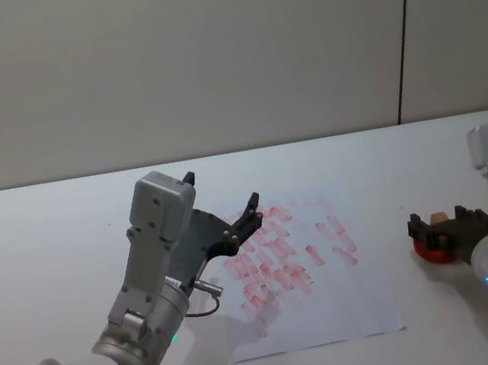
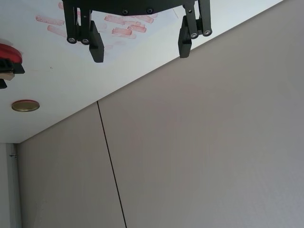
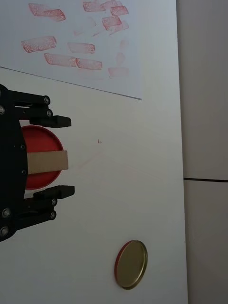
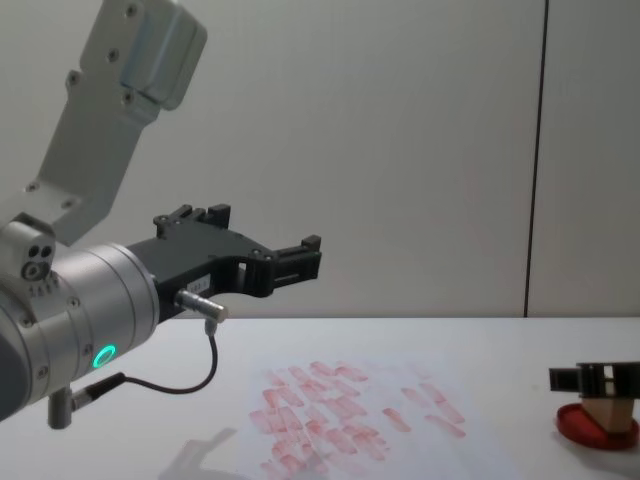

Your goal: Use the one hand to pick up the stamp and affix it onto the A4 paper.

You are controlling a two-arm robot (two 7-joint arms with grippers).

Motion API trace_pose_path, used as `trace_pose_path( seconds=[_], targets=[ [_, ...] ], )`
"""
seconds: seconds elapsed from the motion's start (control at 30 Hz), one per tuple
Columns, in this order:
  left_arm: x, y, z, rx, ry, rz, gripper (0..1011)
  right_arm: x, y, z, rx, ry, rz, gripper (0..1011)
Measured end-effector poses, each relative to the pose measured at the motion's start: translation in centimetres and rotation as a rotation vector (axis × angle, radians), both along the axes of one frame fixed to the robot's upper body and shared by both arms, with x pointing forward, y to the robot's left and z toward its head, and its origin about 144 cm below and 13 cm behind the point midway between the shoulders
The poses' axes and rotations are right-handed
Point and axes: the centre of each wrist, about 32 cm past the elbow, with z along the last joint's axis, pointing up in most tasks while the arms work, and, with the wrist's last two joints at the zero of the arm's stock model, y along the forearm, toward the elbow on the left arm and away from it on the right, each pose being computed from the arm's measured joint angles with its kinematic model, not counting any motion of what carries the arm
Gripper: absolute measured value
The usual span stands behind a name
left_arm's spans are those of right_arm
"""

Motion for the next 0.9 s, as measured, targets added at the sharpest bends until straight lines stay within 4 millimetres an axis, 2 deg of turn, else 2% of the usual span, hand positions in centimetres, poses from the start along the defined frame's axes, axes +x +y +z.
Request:
trace_pose_path(
  seconds=[0.17, 0.4, 0.9],
  targets=[
    [0.0, 0.0, 0.0, 0.0, 0.0, 0.0, 993, -0.2, 0.0, 0.4, -0.004, -0.035, 0.001, 862],
    [0.0, 0.0, 0.0, 0.0, 0.0, 0.0, 993, -1.1, -0.1, 1.0, -0.012, -0.104, 0.005, 1001],
    [0.0, 0.0, 0.0, 0.0, 0.0, 0.0, 993, -4.0, -0.8, 2.5, -0.034, -0.25, 0.013, 1001]
  ],
)
